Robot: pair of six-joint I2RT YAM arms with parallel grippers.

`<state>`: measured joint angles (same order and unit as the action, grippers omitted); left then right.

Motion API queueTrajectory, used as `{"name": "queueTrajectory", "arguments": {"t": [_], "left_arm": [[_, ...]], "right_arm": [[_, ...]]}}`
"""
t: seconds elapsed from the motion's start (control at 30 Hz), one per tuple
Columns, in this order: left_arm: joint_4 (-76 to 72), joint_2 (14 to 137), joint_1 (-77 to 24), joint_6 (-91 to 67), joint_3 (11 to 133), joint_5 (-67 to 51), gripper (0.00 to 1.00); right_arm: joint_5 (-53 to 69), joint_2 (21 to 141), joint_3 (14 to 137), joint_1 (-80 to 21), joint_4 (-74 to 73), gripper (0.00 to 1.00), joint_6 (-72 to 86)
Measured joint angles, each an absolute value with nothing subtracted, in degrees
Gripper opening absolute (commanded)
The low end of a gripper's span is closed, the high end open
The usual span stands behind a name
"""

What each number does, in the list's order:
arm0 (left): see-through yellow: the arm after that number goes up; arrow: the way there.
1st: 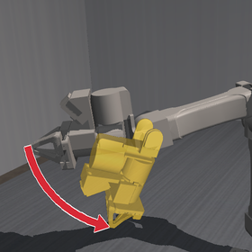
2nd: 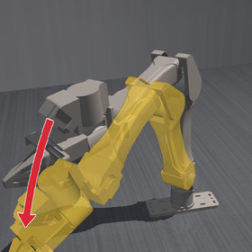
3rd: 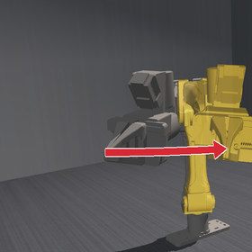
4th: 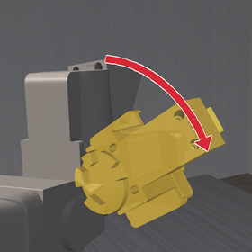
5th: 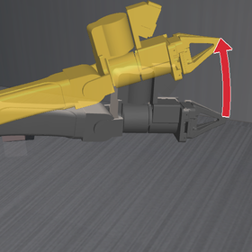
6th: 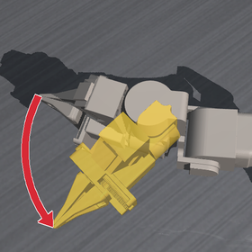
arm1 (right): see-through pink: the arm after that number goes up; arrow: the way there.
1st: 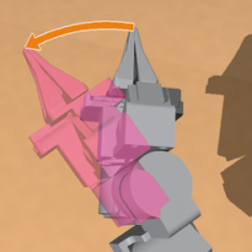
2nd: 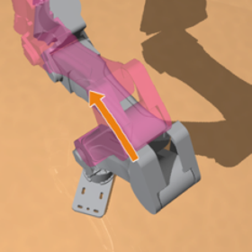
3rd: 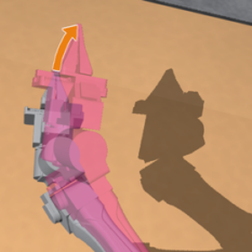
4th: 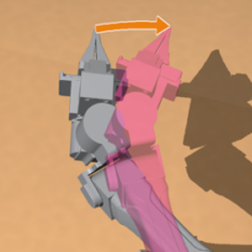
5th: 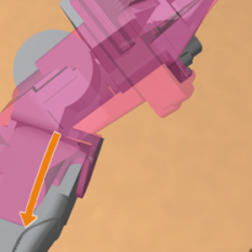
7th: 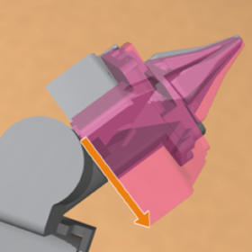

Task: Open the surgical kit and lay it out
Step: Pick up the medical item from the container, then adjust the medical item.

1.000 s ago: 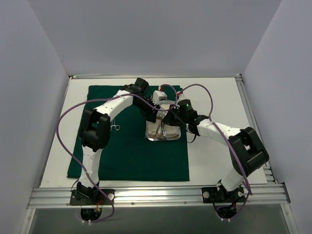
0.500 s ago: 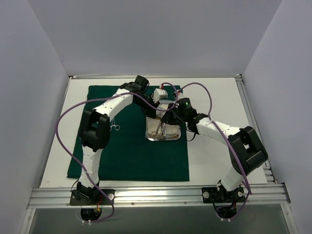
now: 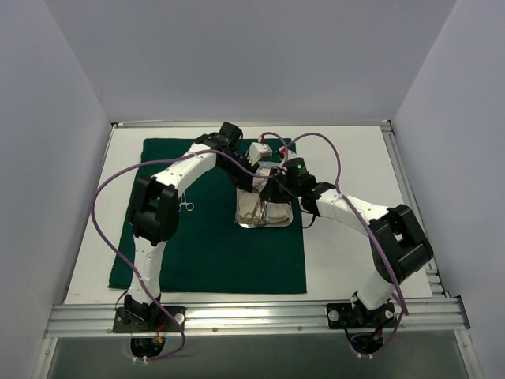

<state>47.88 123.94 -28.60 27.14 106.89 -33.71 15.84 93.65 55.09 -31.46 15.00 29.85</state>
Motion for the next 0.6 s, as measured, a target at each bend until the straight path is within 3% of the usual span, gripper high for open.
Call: {"name": "queueTrajectory", "arguments": {"t": [0.6], "left_arm": [[46.7,124.9,-28.8,24.2,108.2,-31.2,0.02]], "right_arm": [[15.2,94.6,56.4,-34.2,11.4,0.0,30.3]]}}
